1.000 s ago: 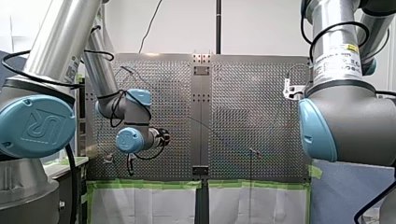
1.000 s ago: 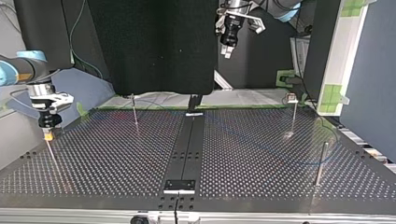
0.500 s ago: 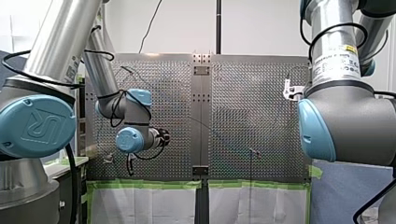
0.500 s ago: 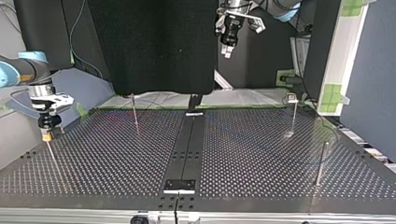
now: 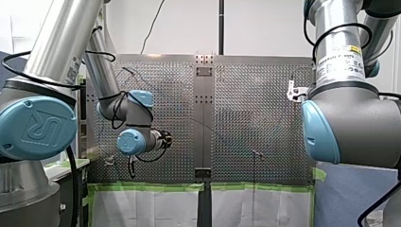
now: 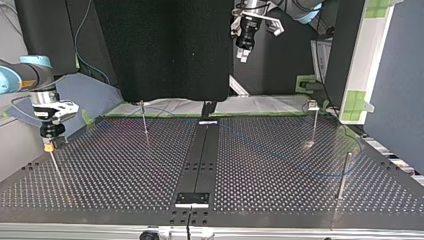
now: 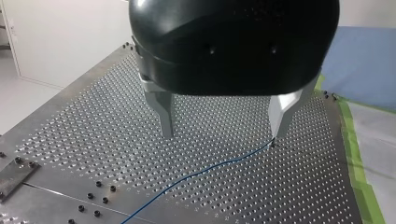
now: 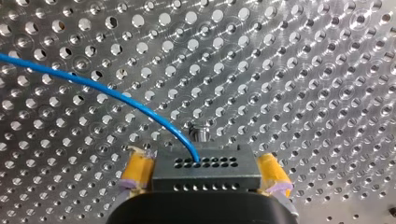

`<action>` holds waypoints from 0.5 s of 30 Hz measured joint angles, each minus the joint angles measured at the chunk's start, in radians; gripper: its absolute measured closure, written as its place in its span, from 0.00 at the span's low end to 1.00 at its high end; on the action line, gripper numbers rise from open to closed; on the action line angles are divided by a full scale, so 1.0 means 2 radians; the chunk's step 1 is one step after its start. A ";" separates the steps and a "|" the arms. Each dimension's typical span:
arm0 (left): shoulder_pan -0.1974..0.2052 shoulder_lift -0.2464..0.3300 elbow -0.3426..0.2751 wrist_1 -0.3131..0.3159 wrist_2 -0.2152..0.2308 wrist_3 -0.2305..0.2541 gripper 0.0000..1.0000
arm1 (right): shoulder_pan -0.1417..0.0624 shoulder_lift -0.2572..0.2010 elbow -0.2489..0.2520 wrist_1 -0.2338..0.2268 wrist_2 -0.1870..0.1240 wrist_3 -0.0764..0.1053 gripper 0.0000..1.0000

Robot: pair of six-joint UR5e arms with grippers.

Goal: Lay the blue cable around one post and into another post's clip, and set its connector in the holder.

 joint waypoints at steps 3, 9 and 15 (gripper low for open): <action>0.000 0.000 0.000 0.000 0.000 0.000 0.00 | 0.000 0.000 0.000 -0.001 0.001 0.000 0.01; 0.000 0.000 0.000 -0.001 -0.001 0.000 0.00 | 0.001 0.000 0.000 -0.001 0.003 0.000 0.01; 0.000 0.000 0.000 -0.001 -0.001 0.000 0.00 | 0.001 0.000 0.000 0.001 0.011 0.001 0.01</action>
